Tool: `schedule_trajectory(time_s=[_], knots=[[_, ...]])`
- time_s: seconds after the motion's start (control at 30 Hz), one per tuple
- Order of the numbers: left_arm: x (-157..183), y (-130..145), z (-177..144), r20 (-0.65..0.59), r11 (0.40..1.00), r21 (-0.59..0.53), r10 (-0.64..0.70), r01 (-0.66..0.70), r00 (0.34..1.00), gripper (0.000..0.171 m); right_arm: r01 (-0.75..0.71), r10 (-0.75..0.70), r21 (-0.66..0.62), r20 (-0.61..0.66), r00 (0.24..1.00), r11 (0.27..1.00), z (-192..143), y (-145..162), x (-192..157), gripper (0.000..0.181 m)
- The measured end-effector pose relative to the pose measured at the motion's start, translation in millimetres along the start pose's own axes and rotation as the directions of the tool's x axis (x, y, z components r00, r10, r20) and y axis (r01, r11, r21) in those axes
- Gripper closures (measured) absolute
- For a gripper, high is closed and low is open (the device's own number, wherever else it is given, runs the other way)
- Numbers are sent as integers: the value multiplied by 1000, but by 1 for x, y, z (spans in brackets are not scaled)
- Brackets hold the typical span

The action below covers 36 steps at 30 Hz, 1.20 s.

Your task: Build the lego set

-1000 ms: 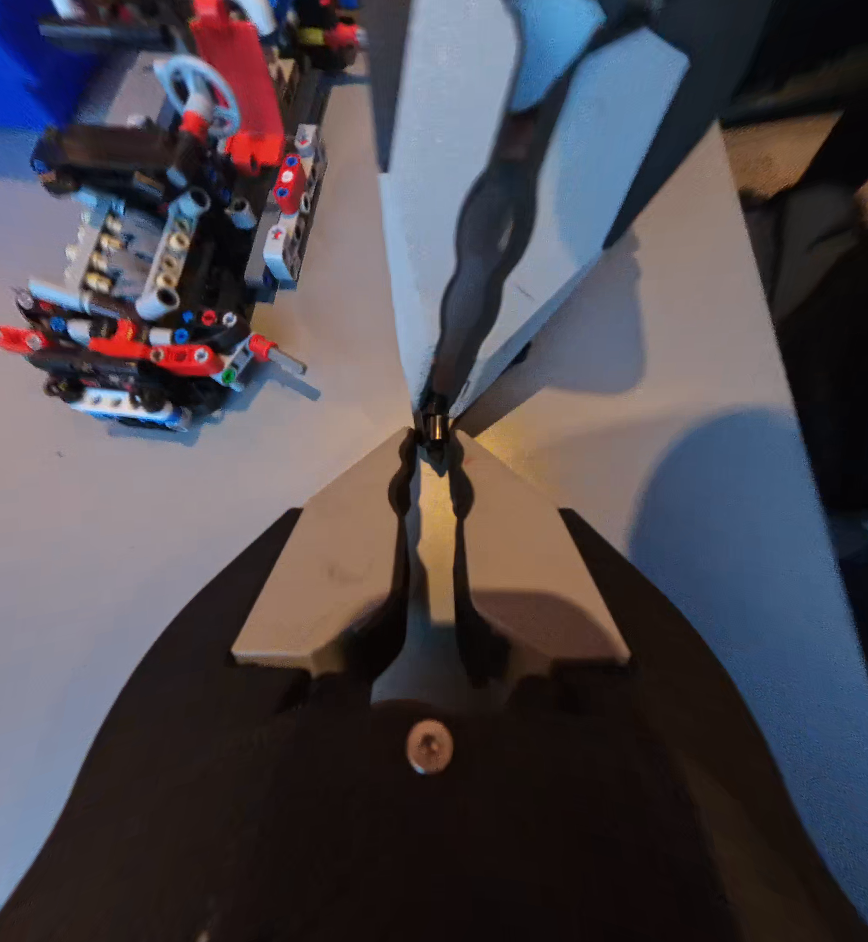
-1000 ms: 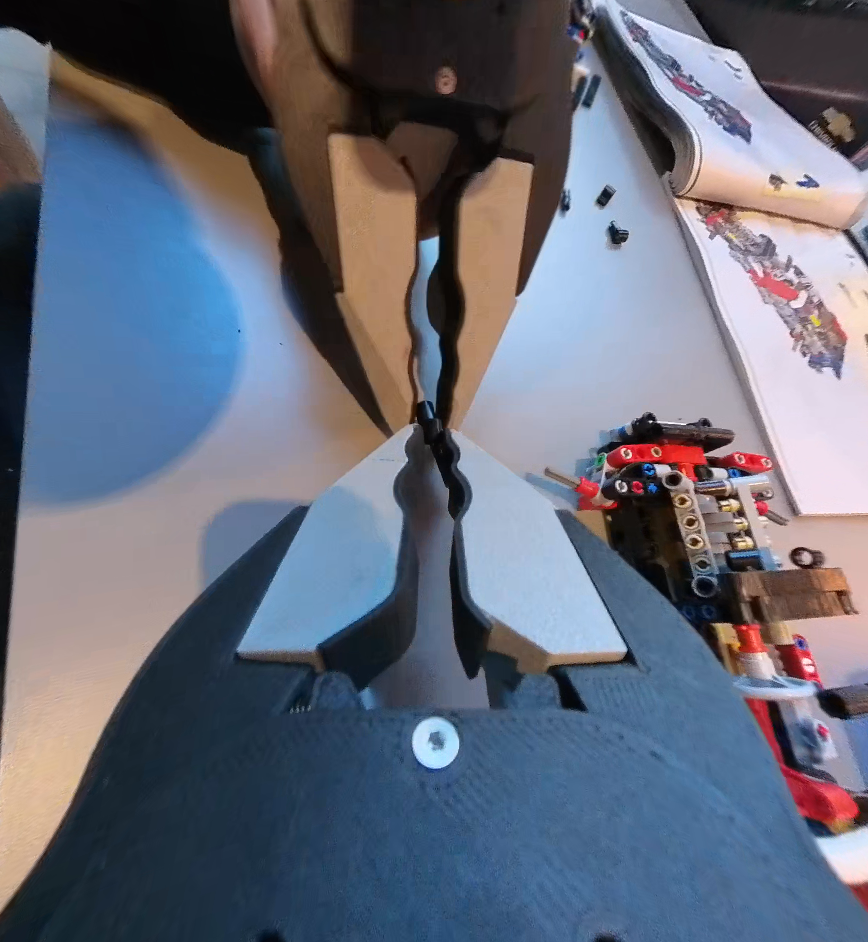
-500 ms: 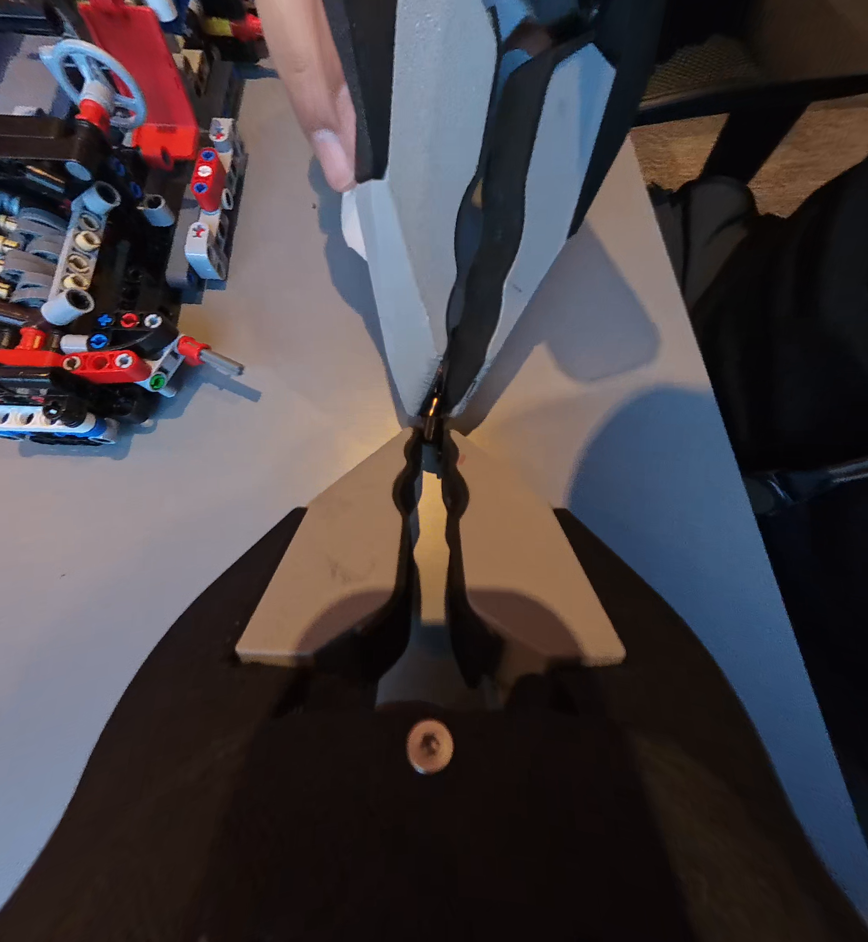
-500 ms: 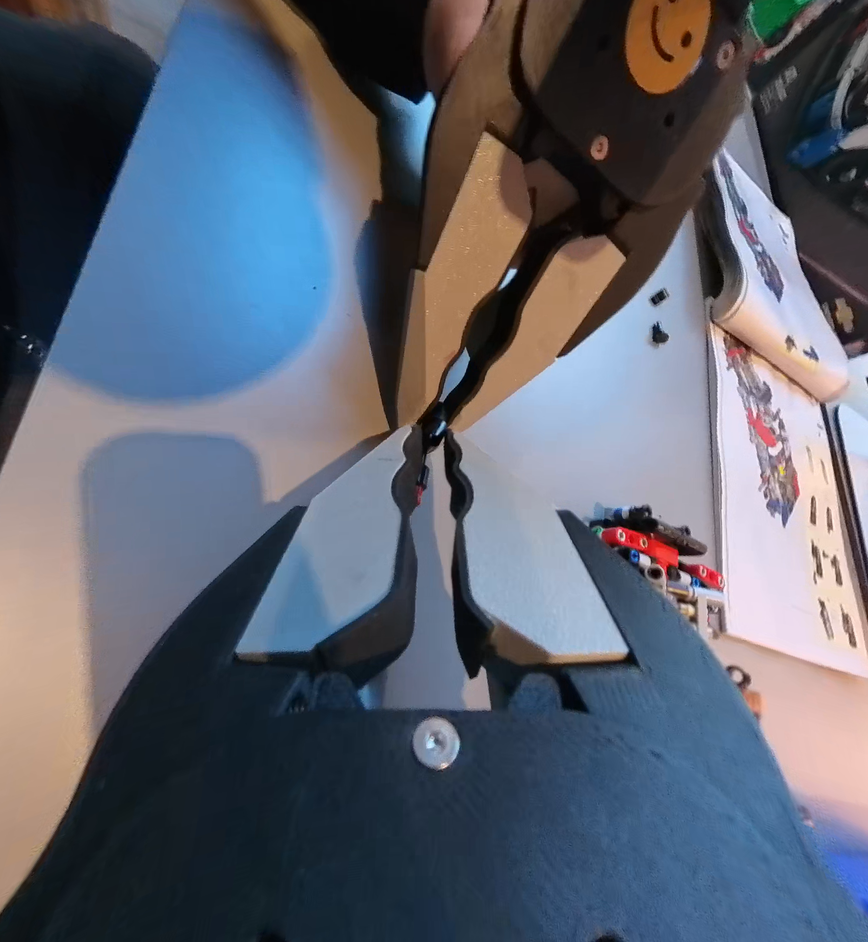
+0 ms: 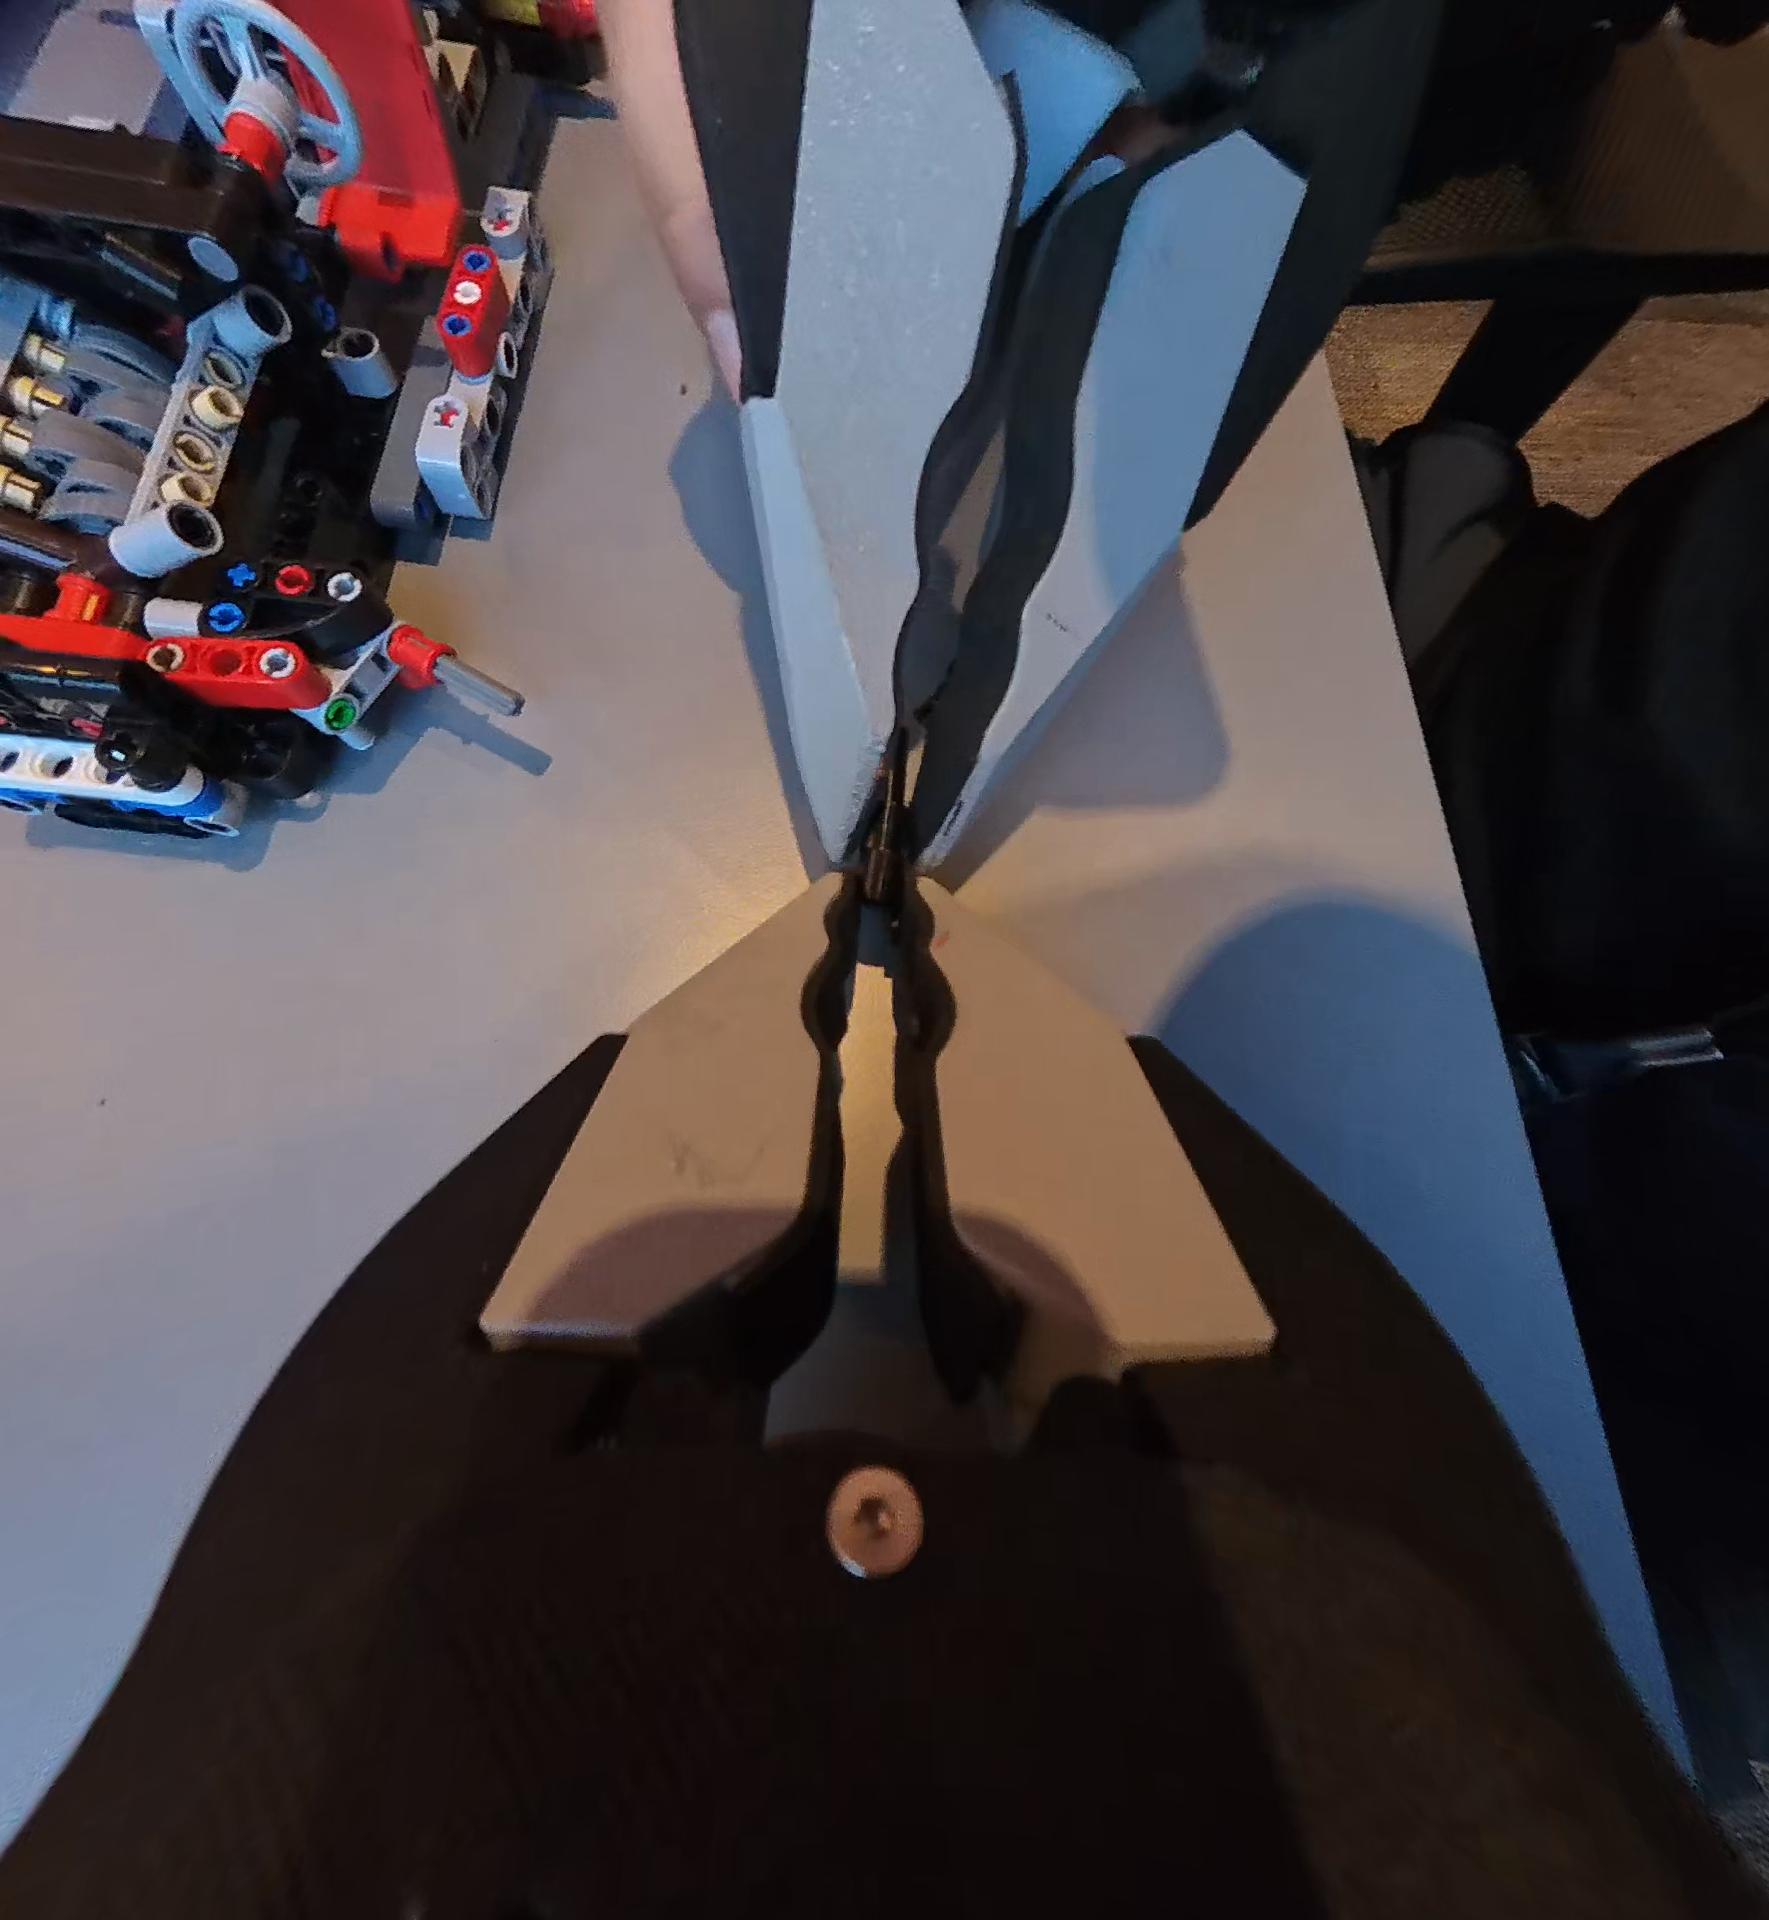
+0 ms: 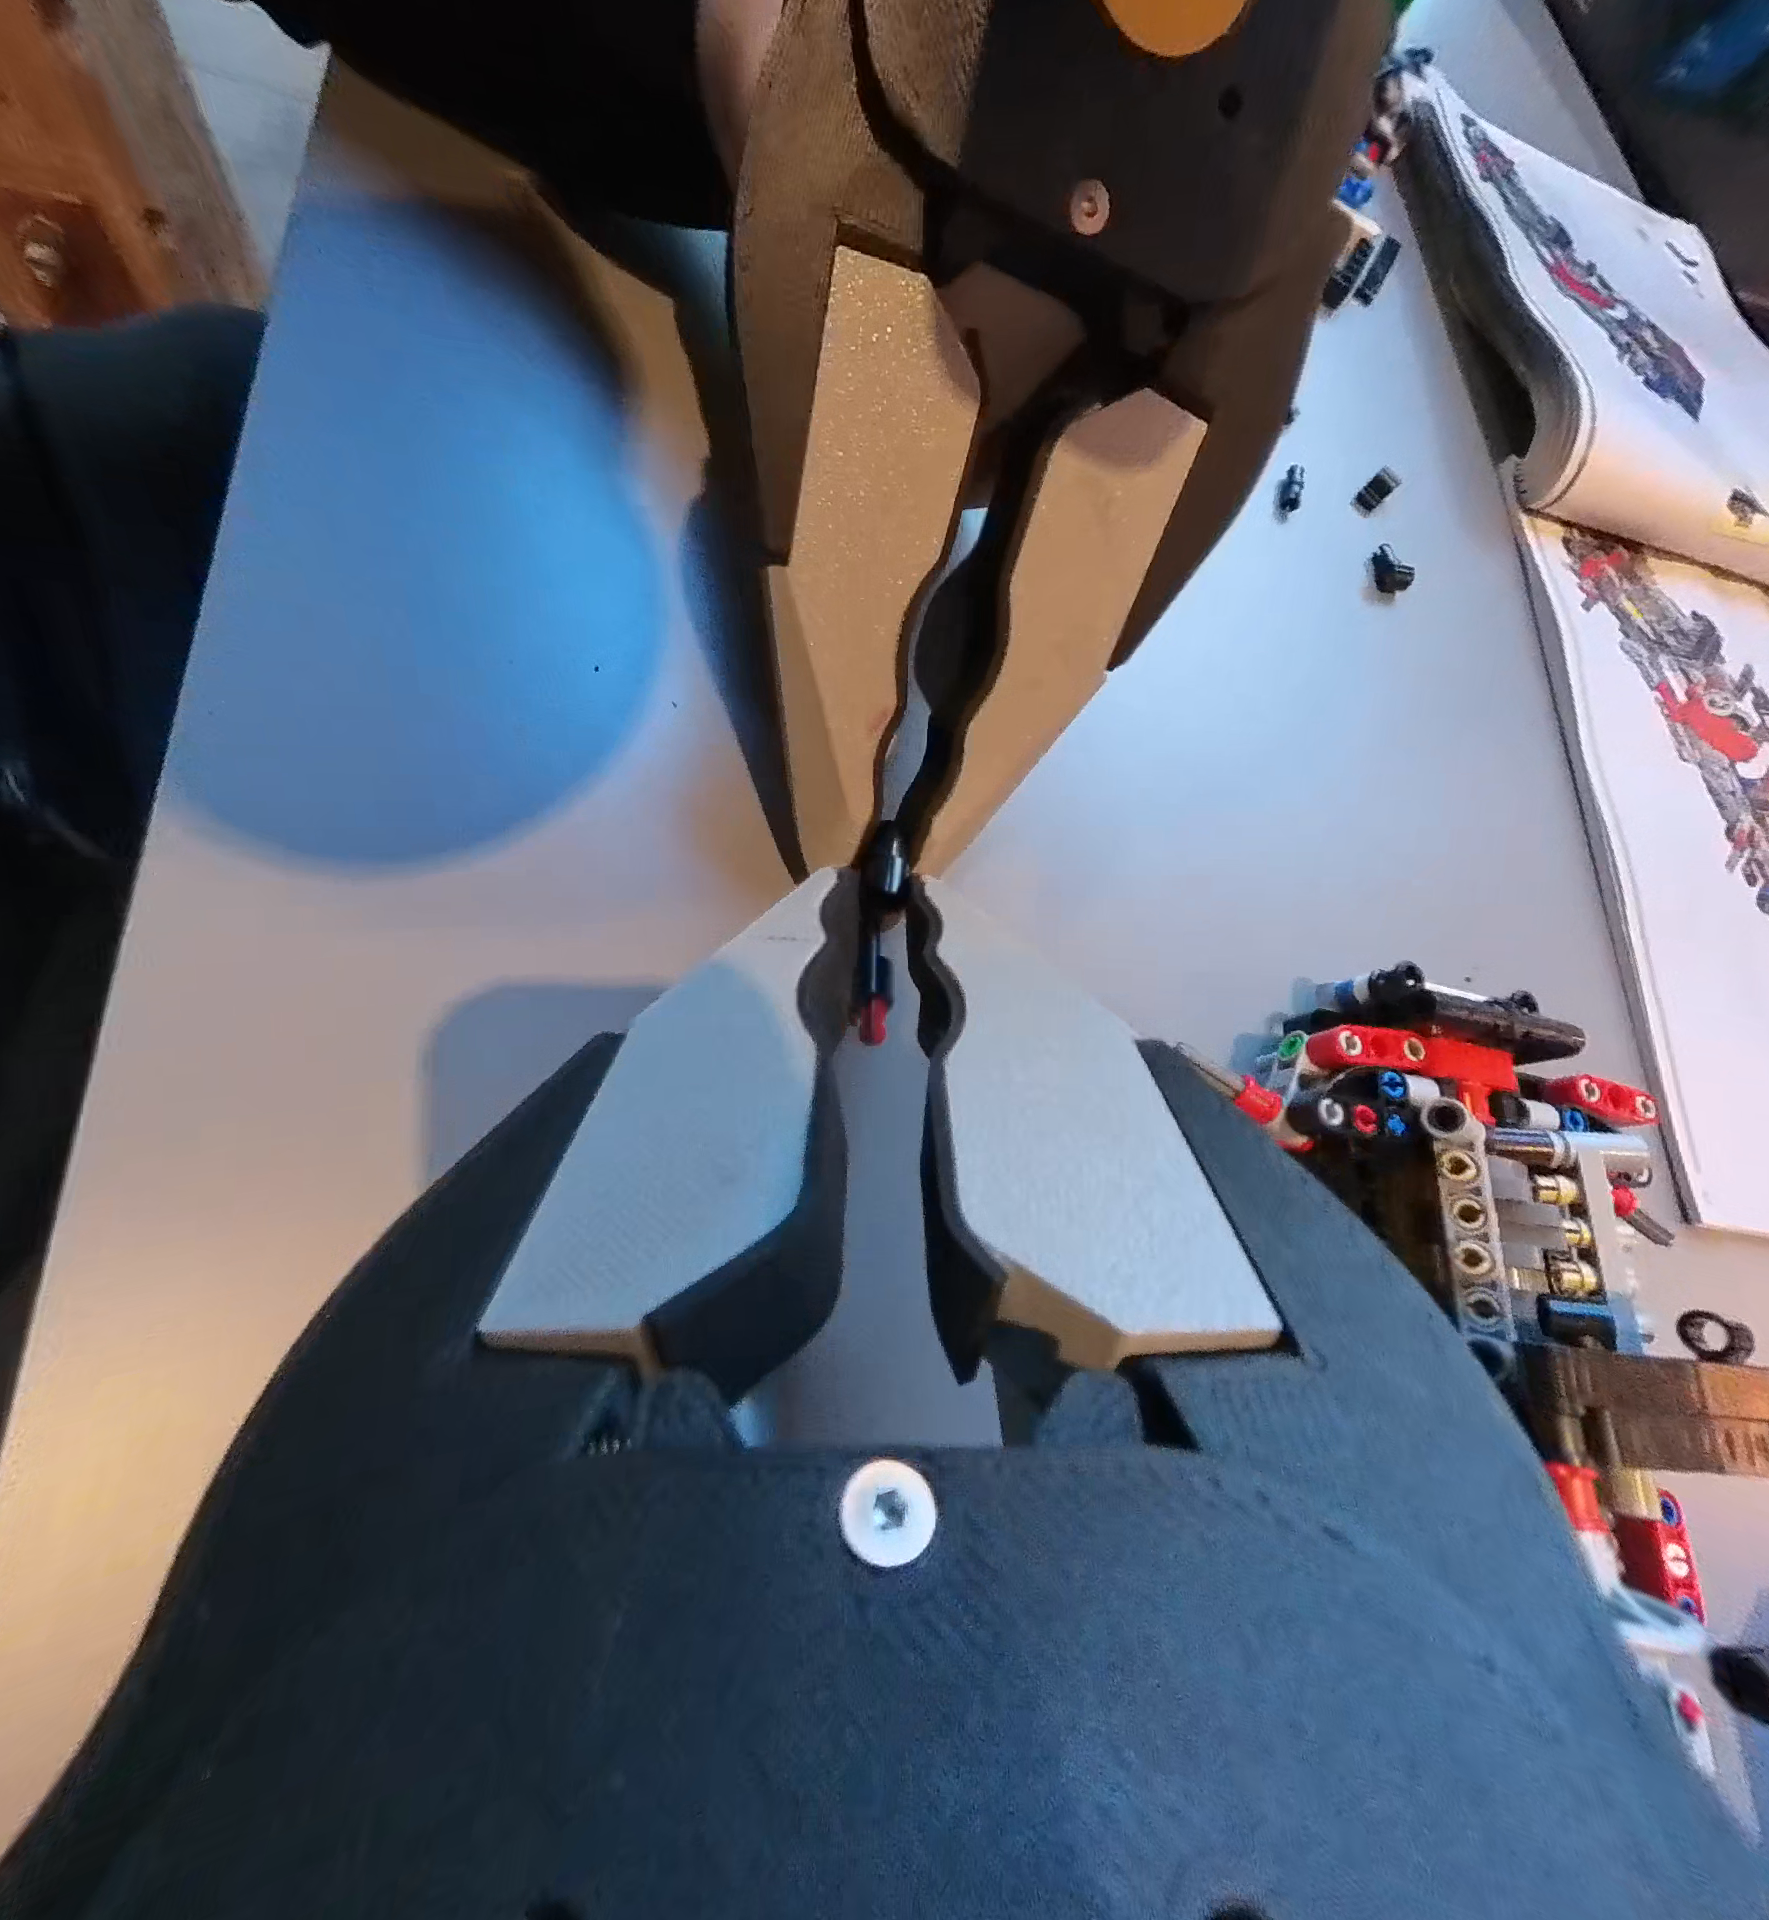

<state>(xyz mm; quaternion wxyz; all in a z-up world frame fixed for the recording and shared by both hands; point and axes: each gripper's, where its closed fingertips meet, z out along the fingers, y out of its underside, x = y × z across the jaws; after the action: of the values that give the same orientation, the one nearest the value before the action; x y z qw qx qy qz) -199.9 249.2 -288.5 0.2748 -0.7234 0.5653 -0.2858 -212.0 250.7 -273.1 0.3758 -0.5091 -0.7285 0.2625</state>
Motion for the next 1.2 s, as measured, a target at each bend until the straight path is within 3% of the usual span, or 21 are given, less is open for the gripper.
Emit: schedule_trajectory(time_s=[0.17, 0.4, 0.77, 0.87, 0.97, 1.07, 1.2], knots=[[5, 1, 0, -40, 1000, -2, 5, -6, 999, 168, 144, -145, -19, -30, 989, 989, 0, -2, -5, 176], [20, 4, -2, -141, 999, -9, 32, -33, 989, 167, 240, -245, 68, 79, 966, 968, 0, -7, -19, 176], [30, 5, -1, -176, 996, -8, 83, -86, 981, 167, 274, -285, 109, 104, 953, 956, -2, -10, -29, 176], [24, 4, -1, -123, 995, -3, 98, -99, 988, 168, 216, -222, 76, 76, 972, 973, -1, -9, -24, 176], [17, 3, 0, -53, 993, -3, 116, -117, 992, 168, 110, -112, 68, 17, 994, 992, -14, -11, -13, 152], [13, 3, -1, 0, 988, -8, 153, -153, 988, 168, -44, 46, 102, -27, 999, 994, -39, -7, -5, 159], [-2, 2, -2, 131, 978, -37, 209, -206, 969, 167, -190, 188, -16, -66, 980, 982, -46, 17, -10, 156]])
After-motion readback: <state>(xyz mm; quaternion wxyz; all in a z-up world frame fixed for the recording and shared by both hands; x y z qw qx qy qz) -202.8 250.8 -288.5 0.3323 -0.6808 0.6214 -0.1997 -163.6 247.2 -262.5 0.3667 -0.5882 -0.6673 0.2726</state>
